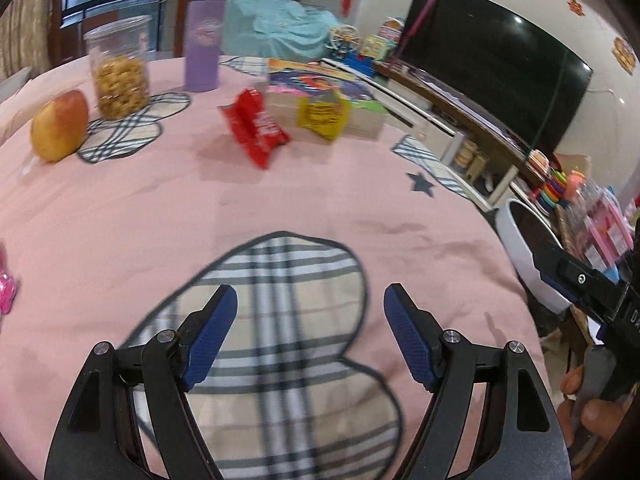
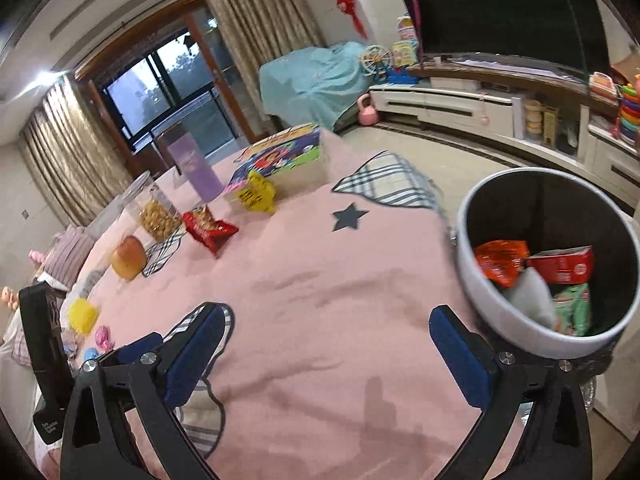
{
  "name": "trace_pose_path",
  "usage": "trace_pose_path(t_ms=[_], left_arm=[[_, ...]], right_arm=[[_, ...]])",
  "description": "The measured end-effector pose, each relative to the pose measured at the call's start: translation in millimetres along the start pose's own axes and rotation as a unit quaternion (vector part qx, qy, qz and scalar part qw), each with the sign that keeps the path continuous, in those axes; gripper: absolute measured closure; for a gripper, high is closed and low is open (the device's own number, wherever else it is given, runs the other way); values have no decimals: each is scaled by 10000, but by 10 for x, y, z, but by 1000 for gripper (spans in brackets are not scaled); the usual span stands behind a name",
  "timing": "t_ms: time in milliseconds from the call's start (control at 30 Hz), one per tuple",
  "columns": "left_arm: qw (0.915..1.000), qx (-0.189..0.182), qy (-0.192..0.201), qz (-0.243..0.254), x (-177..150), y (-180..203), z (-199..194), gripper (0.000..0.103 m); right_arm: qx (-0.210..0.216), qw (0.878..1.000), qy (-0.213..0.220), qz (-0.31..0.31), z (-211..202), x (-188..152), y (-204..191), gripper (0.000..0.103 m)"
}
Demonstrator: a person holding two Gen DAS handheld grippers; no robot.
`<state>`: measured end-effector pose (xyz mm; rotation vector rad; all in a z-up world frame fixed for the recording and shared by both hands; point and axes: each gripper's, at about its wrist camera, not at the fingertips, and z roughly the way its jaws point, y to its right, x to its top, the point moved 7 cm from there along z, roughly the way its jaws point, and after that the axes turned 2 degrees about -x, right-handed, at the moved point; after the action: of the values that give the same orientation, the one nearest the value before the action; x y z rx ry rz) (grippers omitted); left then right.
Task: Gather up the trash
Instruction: 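Move both open tools back over the table toward the snack packets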
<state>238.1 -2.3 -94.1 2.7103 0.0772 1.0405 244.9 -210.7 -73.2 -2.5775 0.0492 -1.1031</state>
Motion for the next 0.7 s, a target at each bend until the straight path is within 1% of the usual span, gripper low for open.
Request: trace_pose_path(t_ms=[233, 467, 700], left_arm=[[9994, 181, -40, -276, 33, -306, 64, 25], [9990, 274, -87, -328, 107, -406, 170, 25], [9988, 338, -144, -334, 245, -442, 322, 25]], right_arm=[[129, 9997, -187, 2, 255, -52, -157, 0], [182, 9994, -277, 91, 458, -30, -192, 0], [290, 9990, -318, 96, 635, 68, -237, 0]])
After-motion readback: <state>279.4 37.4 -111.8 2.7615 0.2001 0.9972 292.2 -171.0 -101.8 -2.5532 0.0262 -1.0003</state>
